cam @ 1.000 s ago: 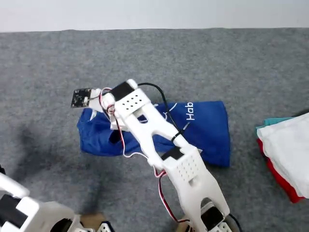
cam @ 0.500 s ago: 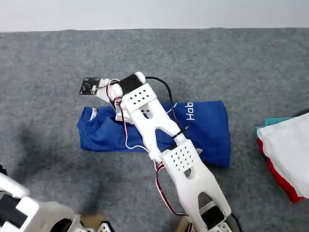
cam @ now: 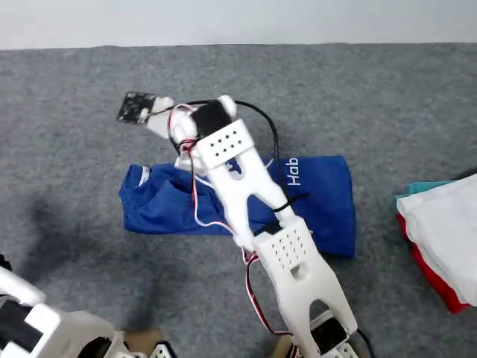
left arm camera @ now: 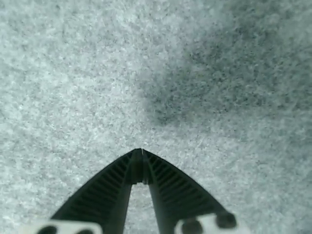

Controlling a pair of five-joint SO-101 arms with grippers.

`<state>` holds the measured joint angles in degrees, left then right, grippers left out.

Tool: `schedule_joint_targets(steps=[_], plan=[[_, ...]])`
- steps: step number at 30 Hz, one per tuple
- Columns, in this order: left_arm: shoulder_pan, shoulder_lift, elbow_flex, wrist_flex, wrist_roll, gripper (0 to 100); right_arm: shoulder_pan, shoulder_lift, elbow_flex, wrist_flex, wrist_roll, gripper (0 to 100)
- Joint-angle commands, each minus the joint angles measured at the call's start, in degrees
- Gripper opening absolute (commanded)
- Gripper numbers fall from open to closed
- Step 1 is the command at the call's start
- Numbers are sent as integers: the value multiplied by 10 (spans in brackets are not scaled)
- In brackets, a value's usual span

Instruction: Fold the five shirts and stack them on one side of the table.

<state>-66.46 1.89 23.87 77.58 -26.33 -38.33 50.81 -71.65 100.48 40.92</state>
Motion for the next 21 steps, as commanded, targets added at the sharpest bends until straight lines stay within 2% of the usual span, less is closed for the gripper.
schedule_joint_targets(steps=[1,5,12,21], plan=[[3,-4,-4,-4,-4,2,-21,-101,90,23,-15,111],[3,-3,-3,-8,-4,2,-49,-139,158,22,-56,192],[8,-3,-2,-8,-4,2,-74,-106,166,6,-59,188],[8,-3,-3,-9,-4,2,-73,-89,166,-7,-60,188]])
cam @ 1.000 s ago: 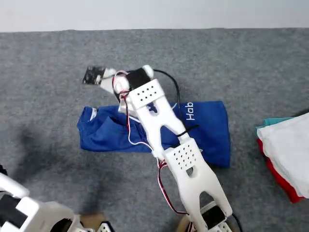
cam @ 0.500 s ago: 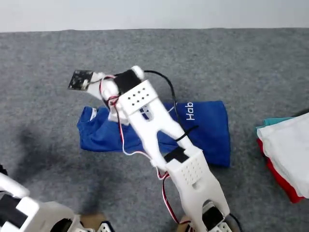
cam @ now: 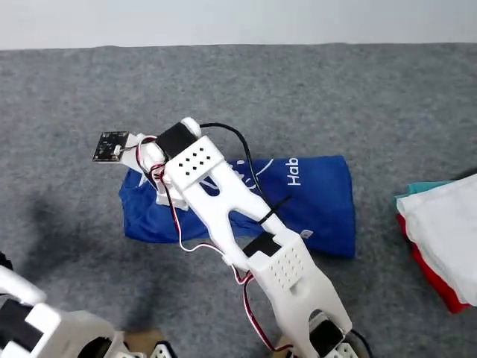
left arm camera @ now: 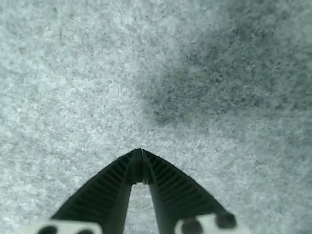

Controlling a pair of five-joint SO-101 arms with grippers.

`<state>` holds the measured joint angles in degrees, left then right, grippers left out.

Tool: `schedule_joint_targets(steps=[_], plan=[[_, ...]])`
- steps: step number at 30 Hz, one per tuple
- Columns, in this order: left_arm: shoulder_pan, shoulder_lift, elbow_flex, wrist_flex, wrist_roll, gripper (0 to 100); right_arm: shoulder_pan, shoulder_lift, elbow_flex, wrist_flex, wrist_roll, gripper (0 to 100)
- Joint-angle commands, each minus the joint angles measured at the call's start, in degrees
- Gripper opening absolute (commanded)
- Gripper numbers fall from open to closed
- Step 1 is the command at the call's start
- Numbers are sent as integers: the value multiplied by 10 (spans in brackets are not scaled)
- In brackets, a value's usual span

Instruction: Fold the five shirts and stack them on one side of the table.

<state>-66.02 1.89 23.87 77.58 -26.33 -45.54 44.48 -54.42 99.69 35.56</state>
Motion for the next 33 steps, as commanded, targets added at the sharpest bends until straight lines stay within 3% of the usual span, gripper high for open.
schedule_joint_targets(steps=[1,12,20,29,33], plan=[[4,-3,-3,-9,-4,2,0,-35,-6,1,-6,188],[4,-3,-3,-9,-4,2,-18,-105,-3,29,-22,187],[4,-3,-3,-15,-4,2,-60,-104,40,25,-28,187],[4,-3,-2,-17,-4,2,-44,-36,63,-26,-36,185],[4,-3,-2,-17,-4,2,-36,-17,62,-63,-35,94]])
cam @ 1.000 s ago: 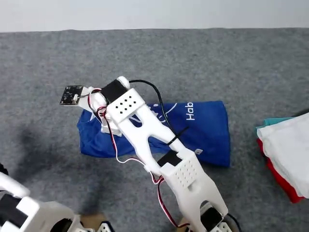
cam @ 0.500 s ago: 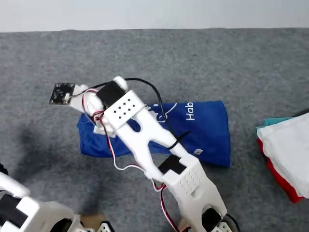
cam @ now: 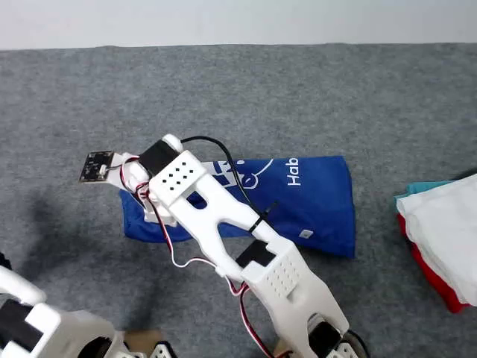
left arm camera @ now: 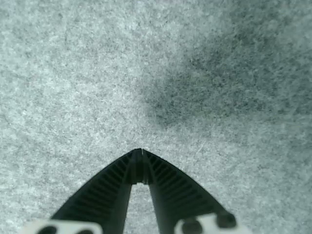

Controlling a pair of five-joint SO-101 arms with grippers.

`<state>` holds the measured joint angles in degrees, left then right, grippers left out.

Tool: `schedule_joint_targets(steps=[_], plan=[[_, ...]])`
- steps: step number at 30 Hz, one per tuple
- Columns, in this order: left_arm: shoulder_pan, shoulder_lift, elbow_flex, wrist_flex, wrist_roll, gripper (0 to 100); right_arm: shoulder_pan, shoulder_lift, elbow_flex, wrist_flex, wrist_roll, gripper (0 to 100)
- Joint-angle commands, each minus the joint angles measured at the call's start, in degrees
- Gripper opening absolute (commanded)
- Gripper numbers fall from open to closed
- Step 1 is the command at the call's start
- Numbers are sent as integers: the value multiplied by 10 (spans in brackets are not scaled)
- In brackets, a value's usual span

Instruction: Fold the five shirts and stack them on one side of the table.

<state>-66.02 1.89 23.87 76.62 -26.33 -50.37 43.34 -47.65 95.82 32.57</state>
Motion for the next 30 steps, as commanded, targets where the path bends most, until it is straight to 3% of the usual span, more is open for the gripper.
schedule_joint_targets(steps=[1,3,19,26,30], plan=[[4,-3,-2,-7,-4,2,14,-3,-11,-29,-5,53],[4,-3,-2,-7,-4,2,15,0,-26,-35,-5,6],[4,-3,-2,-7,-4,2,76,36,-46,-80,27,17],[4,-3,-2,-6,-4,2,76,33,-62,-84,2,212],[4,-3,-2,-4,-4,2,76,23,-126,-65,1,217]])
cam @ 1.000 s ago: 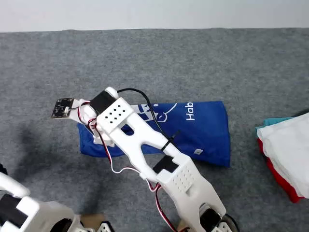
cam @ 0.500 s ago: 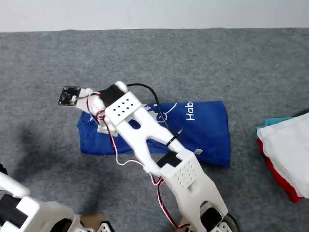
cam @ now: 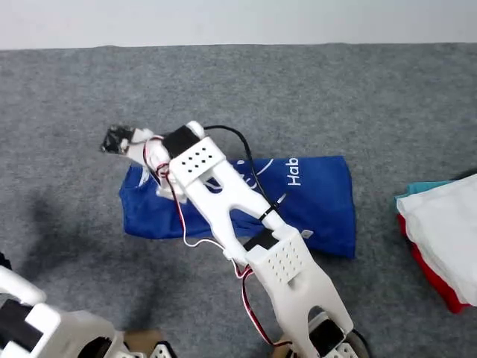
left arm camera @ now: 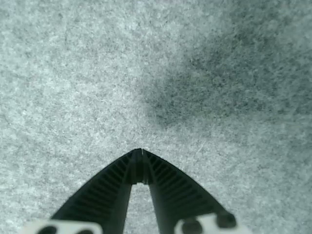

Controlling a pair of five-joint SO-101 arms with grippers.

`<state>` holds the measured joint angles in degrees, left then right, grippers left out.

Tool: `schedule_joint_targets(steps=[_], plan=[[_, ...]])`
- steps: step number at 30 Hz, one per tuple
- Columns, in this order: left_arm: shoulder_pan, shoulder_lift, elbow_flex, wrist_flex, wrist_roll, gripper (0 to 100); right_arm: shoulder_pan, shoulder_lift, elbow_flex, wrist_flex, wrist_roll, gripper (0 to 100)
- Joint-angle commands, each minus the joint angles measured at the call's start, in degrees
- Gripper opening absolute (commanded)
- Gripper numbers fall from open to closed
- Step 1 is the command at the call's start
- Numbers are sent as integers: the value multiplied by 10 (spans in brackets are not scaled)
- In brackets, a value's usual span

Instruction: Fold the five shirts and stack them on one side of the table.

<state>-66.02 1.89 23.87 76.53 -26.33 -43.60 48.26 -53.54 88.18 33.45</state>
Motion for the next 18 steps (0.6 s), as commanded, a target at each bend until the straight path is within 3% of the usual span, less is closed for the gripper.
schedule_joint_targets(steps=[1,7,14,18], plan=[[4,-3,-2,-2,-4,2,8,-28,-88,22,-8,217],[25,-9,-7,42,-4,2,12,-24,-190,145,-8,217],[108,-42,-9,98,-4,2,52,-76,-112,147,-9,216],[196,-120,-9,120,-1,2,87,-148,-28,146,-46,216]])
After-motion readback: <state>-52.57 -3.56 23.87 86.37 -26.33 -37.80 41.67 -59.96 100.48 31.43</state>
